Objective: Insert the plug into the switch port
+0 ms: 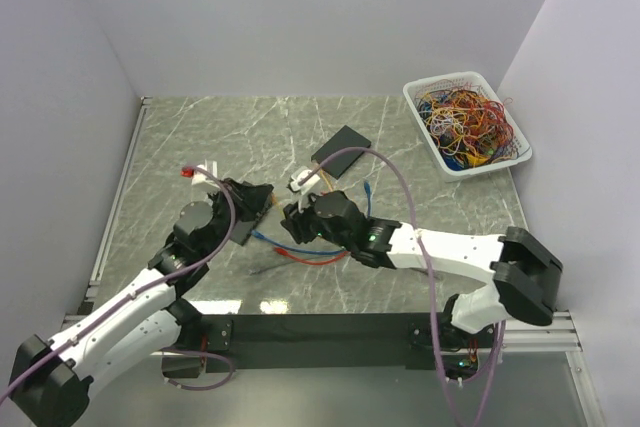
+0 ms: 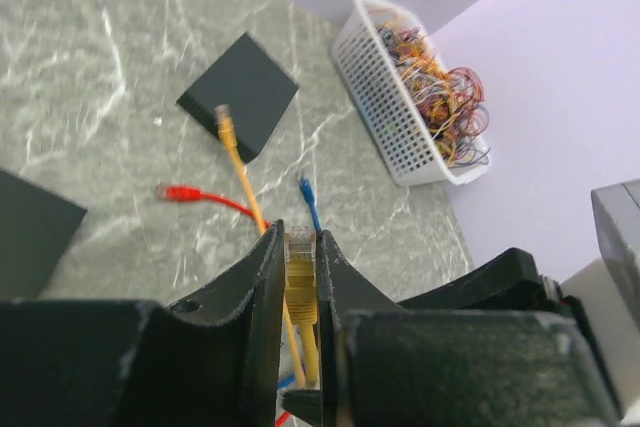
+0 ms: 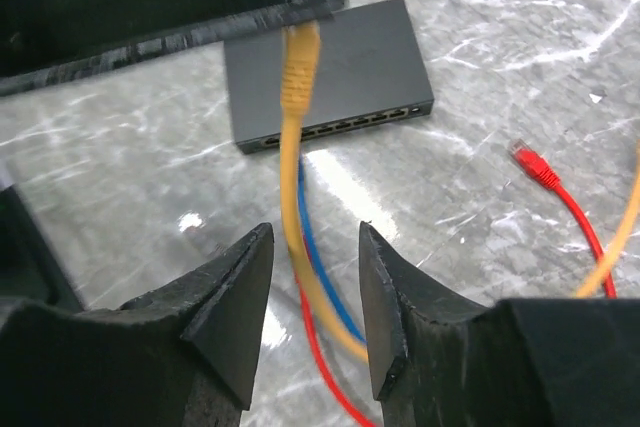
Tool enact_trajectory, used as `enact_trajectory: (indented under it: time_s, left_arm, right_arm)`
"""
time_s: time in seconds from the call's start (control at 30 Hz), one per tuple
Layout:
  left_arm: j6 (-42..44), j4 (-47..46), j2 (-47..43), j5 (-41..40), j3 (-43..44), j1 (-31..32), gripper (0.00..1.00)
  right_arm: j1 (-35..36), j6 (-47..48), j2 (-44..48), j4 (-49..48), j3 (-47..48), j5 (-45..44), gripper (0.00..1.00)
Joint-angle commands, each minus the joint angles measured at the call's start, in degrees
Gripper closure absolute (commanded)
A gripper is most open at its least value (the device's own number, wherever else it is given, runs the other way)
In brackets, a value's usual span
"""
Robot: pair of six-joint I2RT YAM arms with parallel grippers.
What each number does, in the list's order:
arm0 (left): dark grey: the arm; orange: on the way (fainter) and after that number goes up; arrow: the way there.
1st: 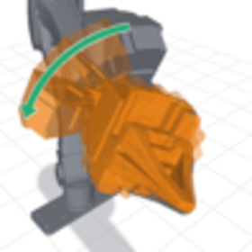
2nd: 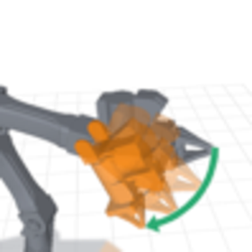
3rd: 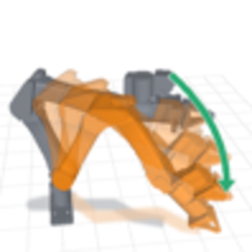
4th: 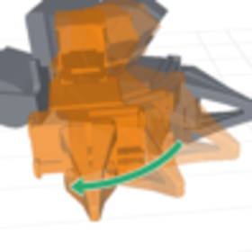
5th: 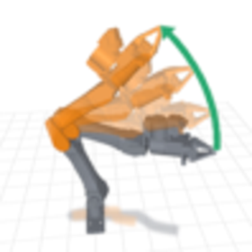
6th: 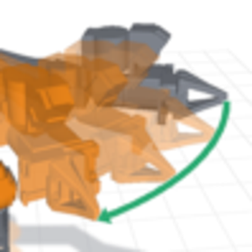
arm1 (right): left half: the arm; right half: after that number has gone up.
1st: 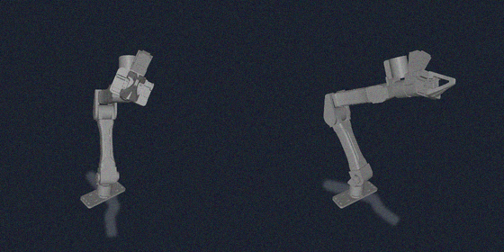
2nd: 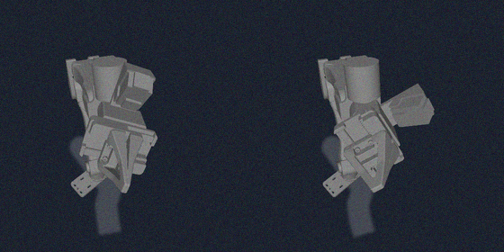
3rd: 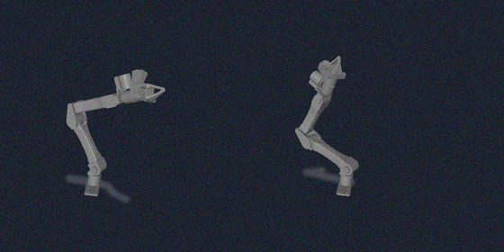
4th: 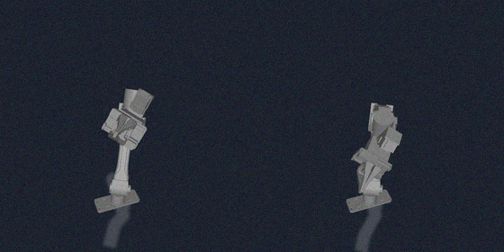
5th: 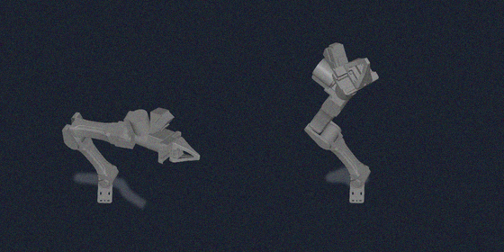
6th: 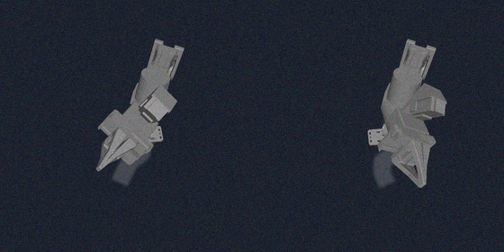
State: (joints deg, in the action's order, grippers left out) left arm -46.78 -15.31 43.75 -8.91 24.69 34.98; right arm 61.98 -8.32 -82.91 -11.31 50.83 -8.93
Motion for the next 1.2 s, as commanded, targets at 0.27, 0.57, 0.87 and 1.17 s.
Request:
enact_trajectory:
  time_s: [0.27, 0.57, 0.87, 1.17]
  left_arm:
    - [8.9, -20.09, -11.48, 12.67, -10.0, -0.88, 0.99]
    - [7.76, -28.19, -16.67, 20.5, -13.87, -1.32, 0.99]
    - [6.97, -27.14, -18.96, 21.56, -14.4, -1.41, 1.0]
    - [6.53, -28.72, -18.88, 22.35, -14.93, -1.41, 0.99]
  right_arm:
    - [-13.07, -8.81, 14.35, -9.68, -5.03, 31.26, 0.54]
    - [-21.72, -24.8, 9.36, -30.06, -7.58, 61.47, 0.54]
    - [-23.48, -43.71, -1.18, -56.18, -8.03, 67.38, 0.56]
    - [-23.22, -53.2, -8.92, -69.28, -4.69, 67.82, 0.59]
